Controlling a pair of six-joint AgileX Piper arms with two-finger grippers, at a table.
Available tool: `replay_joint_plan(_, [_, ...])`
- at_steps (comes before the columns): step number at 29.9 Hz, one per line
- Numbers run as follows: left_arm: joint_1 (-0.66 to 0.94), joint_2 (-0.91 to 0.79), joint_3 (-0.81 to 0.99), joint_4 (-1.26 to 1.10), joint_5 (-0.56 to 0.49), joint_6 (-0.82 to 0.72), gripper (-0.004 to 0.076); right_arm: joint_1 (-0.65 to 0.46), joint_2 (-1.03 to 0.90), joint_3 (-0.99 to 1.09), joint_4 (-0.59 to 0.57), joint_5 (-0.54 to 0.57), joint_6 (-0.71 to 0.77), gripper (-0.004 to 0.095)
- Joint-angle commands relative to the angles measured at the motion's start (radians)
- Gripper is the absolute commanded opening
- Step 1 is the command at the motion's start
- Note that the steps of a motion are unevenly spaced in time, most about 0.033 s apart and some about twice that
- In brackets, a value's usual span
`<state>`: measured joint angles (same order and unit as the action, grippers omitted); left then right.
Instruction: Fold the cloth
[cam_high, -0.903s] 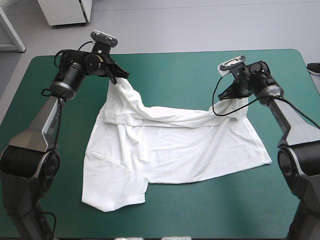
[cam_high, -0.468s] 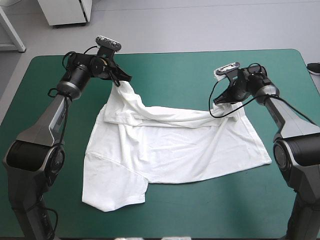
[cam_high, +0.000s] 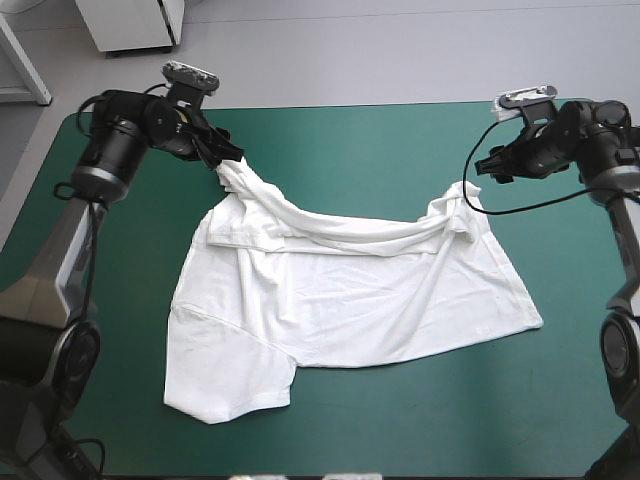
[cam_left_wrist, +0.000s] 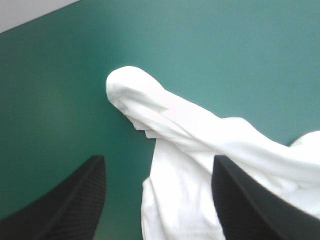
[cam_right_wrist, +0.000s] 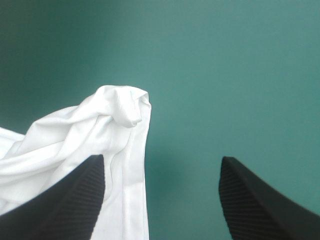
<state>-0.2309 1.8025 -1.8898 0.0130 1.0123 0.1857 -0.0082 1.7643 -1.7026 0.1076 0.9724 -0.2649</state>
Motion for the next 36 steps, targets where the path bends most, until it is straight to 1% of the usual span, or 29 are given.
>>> replay_joint_plan(1, [-0.008,-0.170,-0.033,-0.002,0.039,-0.013,0.0457,-0.008,-0.152,0.031,0.020,-0.014,-0.015,0.0621])
replay_joint_plan(6, [-0.010,-0.308,0.016,-0.021,0.121,-0.027,0.0457,-0.001,-0.318,0.219,0.009,-0.030,-0.024,0.0617])
replay_joint_plan(8, [-0.010,-0.365,0.093,-0.013,0.157,-0.031,0.0457,0.006,-0.394,0.313,-0.015,-0.053,-0.024,0.0617])
replay_joint_plan(14, [-0.010,-0.488,0.387,0.008,0.227,-0.069,0.0457,0.006,-0.584,0.558,-0.013,-0.107,-0.011,0.0617])
replay_joint_plan(19, [-0.010,-0.545,0.575,0.090,0.229,-0.102,0.0457,0.006,-0.680,0.693,-0.001,-0.112,0.018,0.0617])
replay_joint_plan(24, [-0.010,-0.522,0.671,0.102,0.181,-0.119,0.0457,0.006,-0.713,0.773,-0.001,-0.091,0.027,0.0617])
replay_joint_plan(30, [-0.008,-0.432,0.683,0.134,0.127,-0.123,0.0457,0.006,-0.696,0.814,-0.012,-0.089,0.028,0.0617])
replay_joint_plan(36, [0.017,-0.309,0.683,0.132,0.116,-0.128,0.0457,0.006,-0.665,0.812,-0.038,-0.087,0.031,0.0608])
